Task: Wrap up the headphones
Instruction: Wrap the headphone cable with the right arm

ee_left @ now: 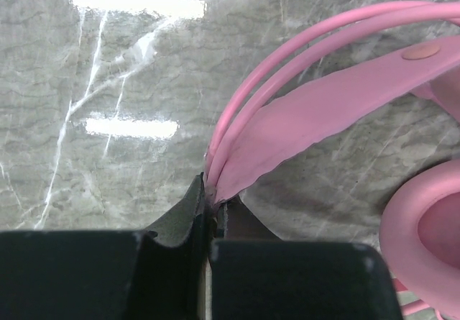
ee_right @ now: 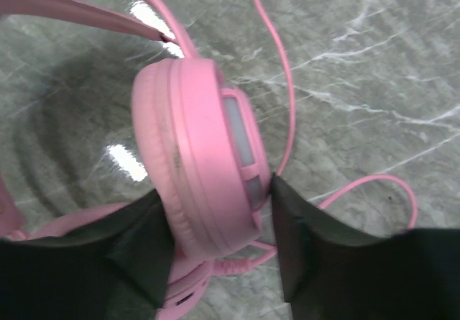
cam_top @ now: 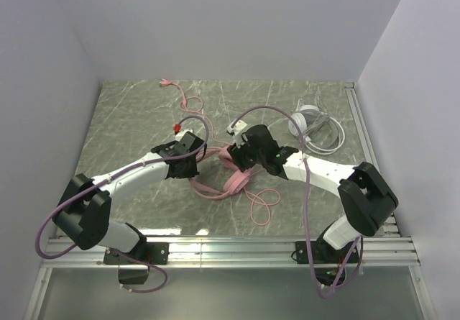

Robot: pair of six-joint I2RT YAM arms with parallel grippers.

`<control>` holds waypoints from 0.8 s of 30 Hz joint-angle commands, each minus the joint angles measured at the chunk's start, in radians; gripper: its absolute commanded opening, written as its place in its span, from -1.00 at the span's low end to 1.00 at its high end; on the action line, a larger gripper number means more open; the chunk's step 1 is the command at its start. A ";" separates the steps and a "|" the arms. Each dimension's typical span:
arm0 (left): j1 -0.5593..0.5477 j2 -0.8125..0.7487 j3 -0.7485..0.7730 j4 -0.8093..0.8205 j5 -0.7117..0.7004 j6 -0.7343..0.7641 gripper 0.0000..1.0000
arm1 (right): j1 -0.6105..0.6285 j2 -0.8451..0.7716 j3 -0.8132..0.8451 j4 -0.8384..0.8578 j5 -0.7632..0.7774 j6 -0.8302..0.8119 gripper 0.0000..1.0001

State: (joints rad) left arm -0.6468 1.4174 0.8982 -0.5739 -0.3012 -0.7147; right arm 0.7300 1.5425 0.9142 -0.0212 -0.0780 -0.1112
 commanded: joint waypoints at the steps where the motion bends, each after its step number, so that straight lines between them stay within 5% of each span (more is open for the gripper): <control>1: -0.007 -0.049 0.028 0.063 0.022 -0.005 -0.99 | -0.010 -0.015 -0.003 0.096 -0.048 0.001 0.04; 5: -0.007 -0.057 0.030 0.059 0.025 -0.006 -0.99 | -0.017 -0.027 -0.020 0.115 -0.052 0.004 -0.32; 10: -0.007 -0.064 0.031 0.054 0.008 -0.008 -0.96 | -0.018 -0.042 -0.054 0.145 -0.057 0.007 -0.38; 24: -0.001 -0.074 -0.002 0.069 -0.001 -0.011 -0.39 | -0.020 -0.048 -0.061 0.135 -0.082 0.008 -0.53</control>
State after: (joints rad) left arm -0.6476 1.3540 0.8902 -0.5884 -0.3122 -0.7189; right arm 0.7078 1.5372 0.8570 0.0666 -0.0994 -0.1200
